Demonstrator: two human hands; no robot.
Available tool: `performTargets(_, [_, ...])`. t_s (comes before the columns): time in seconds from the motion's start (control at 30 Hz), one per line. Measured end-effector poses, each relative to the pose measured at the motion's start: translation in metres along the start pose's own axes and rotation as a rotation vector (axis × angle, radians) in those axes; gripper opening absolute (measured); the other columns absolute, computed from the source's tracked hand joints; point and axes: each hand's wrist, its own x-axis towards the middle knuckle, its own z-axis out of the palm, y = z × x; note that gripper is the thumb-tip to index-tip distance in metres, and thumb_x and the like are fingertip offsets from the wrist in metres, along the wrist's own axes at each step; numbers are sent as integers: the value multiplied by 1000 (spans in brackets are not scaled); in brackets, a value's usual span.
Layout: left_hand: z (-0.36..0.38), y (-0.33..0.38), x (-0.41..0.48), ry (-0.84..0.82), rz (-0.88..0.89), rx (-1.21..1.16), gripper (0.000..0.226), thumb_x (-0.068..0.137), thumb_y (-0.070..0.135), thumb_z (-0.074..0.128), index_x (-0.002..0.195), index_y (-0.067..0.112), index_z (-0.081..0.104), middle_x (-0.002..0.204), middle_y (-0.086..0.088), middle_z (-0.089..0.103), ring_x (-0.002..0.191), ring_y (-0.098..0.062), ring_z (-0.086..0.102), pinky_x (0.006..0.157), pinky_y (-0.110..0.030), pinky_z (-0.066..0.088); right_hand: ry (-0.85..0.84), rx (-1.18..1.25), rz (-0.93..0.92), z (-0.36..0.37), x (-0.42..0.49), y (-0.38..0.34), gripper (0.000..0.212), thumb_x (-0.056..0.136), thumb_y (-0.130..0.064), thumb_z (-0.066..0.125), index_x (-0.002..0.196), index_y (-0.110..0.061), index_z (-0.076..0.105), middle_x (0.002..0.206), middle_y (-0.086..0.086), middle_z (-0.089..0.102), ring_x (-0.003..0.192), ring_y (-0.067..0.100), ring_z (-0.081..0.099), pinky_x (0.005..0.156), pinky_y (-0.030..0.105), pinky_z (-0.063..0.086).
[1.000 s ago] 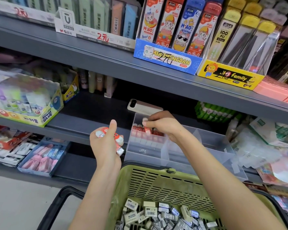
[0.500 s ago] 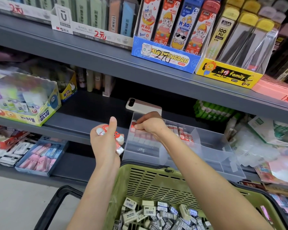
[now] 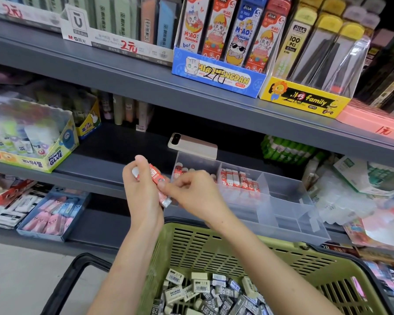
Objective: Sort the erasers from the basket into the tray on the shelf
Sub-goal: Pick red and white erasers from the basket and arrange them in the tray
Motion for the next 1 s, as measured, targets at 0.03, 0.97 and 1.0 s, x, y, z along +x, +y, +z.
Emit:
performTargets(0.03, [0, 0, -1, 1, 17, 4, 27, 92, 55, 47, 92, 29, 53, 76, 6, 56, 65, -9, 56, 58, -27, 49, 7, 113, 25, 0, -1, 1, 38, 82, -37, 69, 68, -2, 69, 68, 18, 64, 59, 19, 50, 58, 32, 45])
performTargets(0.97, [-2, 12, 2, -20, -291, -468, 18, 93, 24, 55, 83, 11, 61, 68, -3, 59, 58, -16, 57, 50, -24, 49, 216, -57, -119, -10, 28, 18, 24, 86, -33, 63, 64, -24, 69, 59, -11, 62, 59, 2, 56, 62, 25, 46])
performTargets(1.0, [-2, 12, 3, -15, -295, -469, 16, 92, 23, 56, 82, 12, 62, 68, -2, 60, 57, -16, 59, 51, -24, 50, 163, -51, -136, -7, 15, 14, 29, 84, -40, 64, 59, -26, 66, 51, -12, 57, 51, 2, 50, 56, 19, 41])
